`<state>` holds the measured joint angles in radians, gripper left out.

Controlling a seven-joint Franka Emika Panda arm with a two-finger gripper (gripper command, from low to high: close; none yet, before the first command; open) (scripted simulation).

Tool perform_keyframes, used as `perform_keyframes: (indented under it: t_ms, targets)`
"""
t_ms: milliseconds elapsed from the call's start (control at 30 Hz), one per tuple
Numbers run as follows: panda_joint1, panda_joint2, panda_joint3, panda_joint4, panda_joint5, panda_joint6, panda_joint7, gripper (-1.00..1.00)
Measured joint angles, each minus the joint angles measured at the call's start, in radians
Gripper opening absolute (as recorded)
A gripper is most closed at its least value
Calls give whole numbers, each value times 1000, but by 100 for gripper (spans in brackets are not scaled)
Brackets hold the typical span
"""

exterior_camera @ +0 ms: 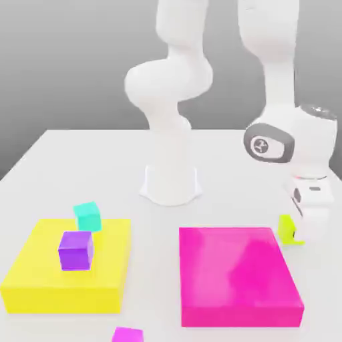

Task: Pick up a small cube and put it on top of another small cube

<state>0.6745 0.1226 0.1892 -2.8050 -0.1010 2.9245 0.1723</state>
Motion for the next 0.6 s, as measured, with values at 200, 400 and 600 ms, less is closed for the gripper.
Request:
perform_keyframes:
  t_ms: [200,400,600]
  targets:
    - [-168,-191,-74,-31,12,-154,-65,-100]
    - [-377,-361,-234,-54,-74,-292,-96,-100]
    - [-611,-523,-397,-78,-145,-423,-140,-100]
